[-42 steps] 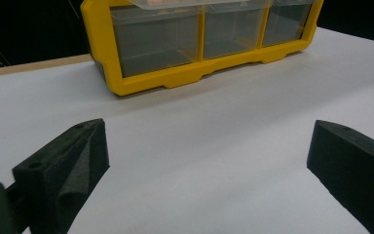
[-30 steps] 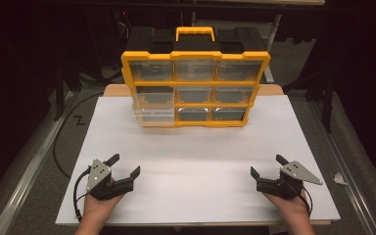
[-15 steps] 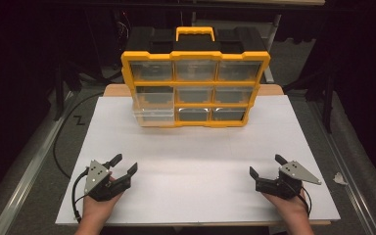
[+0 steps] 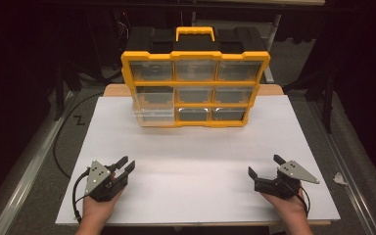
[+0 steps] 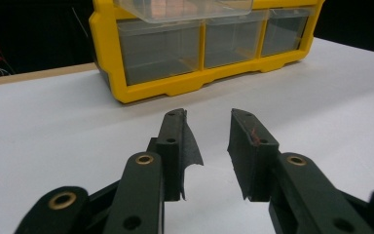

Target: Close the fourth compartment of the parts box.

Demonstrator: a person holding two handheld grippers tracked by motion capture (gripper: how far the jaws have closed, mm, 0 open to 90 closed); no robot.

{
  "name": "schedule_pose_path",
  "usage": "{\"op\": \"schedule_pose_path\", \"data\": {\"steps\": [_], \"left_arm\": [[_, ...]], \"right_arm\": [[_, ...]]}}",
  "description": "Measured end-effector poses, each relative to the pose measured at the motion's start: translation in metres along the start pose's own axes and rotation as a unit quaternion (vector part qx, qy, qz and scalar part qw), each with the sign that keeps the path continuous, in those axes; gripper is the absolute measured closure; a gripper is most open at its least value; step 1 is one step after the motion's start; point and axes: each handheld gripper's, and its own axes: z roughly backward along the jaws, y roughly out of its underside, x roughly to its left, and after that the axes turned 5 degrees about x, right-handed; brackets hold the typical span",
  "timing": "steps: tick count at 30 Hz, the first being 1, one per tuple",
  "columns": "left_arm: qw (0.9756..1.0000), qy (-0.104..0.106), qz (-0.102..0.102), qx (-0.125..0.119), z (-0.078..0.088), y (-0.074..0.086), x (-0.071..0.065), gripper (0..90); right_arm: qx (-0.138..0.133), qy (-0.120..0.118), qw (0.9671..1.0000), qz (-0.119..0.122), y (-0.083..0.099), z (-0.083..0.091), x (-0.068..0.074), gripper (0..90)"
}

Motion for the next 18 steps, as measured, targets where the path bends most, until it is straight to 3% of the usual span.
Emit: {"op": "schedule_pose_path", "data": {"steps": [13,18], "left_arm": [[1.0000,0.004,0.001,0.001,0.0016,-0.0018,0.0008,88.9],[1.0000,0.004,0.005,0.000,0.0017,-0.0022,0.0014,89.7]], "right_arm": [[0.002,-0.001,1.0000,0.004,-0.0020,-0.0001,0.0016,0.8],[0.004,-0.001,1.0000,0.002,-0.0027,0.0004,0.0012,1.0]]}}
